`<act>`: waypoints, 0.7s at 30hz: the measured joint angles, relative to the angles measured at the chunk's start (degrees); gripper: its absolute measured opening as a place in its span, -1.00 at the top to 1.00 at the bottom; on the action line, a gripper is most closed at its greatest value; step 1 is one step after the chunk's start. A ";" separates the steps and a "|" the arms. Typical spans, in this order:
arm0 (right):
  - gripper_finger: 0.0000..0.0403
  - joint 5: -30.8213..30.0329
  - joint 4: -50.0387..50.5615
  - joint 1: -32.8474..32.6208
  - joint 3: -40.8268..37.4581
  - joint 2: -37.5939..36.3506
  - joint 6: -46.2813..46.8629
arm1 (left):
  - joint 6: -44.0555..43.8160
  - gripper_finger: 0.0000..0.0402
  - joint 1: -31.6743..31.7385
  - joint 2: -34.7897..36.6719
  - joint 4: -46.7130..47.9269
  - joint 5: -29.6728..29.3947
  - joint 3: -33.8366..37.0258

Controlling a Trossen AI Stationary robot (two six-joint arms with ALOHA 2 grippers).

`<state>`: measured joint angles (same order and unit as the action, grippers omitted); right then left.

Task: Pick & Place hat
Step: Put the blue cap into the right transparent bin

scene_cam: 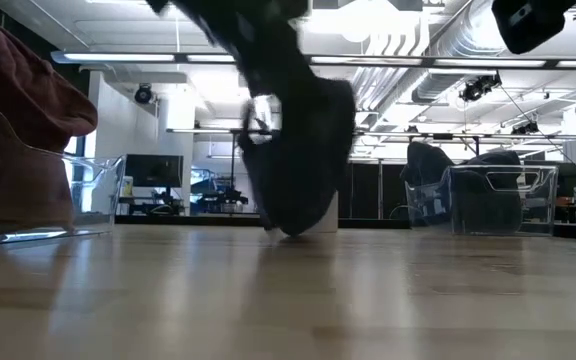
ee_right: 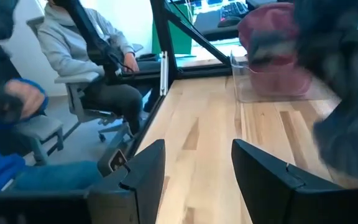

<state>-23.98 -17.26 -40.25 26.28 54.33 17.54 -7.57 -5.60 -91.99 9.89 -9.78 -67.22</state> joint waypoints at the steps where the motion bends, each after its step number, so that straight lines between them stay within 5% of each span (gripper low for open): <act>1: 0.10 -0.10 0.44 0.00 0.00 0.00 0.00 | -0.20 1.00 -0.91 -2.77 -2.34 -0.02 0.00; 8: 0.10 -4.56 4.76 0.00 0.00 0.46 2.69 | -2.19 1.00 -5.67 -19.55 -20.89 7.62 -1.17; 14: 0.10 -9.05 7.16 0.11 0.00 3.94 3.45 | -2.22 0.87 -6.09 -27.14 -19.33 14.44 -8.69; 21: 0.10 -8.23 7.17 0.13 0.00 7.61 5.03 | -4.78 0.36 -6.16 -29.92 -12.14 29.52 -18.41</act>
<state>-32.21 -10.09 -40.12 26.28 61.93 22.57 -12.34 -11.76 -121.90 -2.25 19.73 -85.63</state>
